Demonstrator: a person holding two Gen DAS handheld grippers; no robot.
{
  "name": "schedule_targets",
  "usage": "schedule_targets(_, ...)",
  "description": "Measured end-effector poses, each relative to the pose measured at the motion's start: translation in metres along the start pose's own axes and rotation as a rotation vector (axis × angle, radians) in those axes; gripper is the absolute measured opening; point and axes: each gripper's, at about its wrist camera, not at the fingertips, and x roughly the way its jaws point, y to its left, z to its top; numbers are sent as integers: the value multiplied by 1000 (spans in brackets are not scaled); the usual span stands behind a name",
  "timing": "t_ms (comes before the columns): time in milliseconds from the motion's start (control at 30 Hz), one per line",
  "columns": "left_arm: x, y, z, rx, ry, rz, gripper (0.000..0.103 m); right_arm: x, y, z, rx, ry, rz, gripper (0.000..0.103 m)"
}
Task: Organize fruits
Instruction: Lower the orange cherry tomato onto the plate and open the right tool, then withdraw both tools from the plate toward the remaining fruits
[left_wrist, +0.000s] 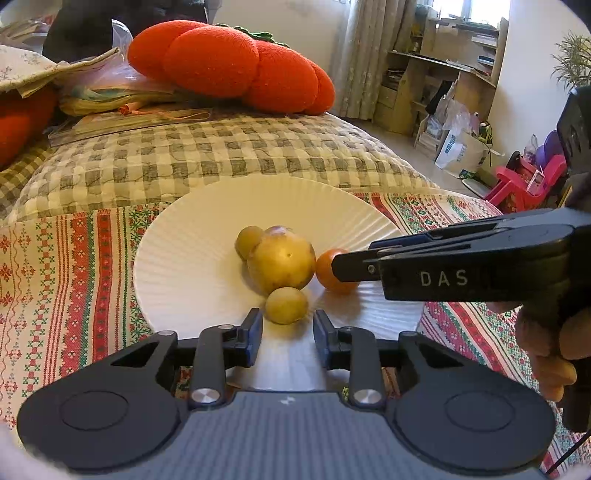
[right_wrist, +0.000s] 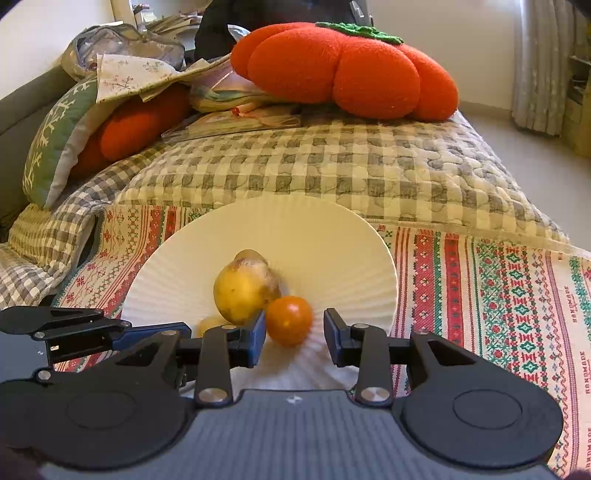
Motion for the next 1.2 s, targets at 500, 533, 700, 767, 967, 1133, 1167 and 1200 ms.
schedule_targets(500,-28,-8,-5,27,-25,41,59,-32,2,0,28,-67,-30,62)
schedule_targets(533,-31,-8,-6,27,-25,43,62,-36,2,-1,28,-71,-34,65)
schedule_targets(700,-48,-6,-13,20,-10,50,73,-52,7,-9,27,-93,-52,80)
schedule_targets(767,-53,-4,-16,17,0,54,74,-58,9,-12,31,-95,-52,84)
schedule_targets(967,-71,1,-21,7,6,83,86,-76,15,-22,35,-97,-67,93)
schedule_targets(1133,-87,4,-29,4,-2,117,96,-87,22,-30,20,-106,-102,100)
schedule_targets(1167,-89,4,-31,4,-1,124,96,-89,24,-32,16,-106,-106,101)
schedule_targets(1200,-92,5,-33,5,2,130,96,-91,25,-33,13,-106,-109,102)
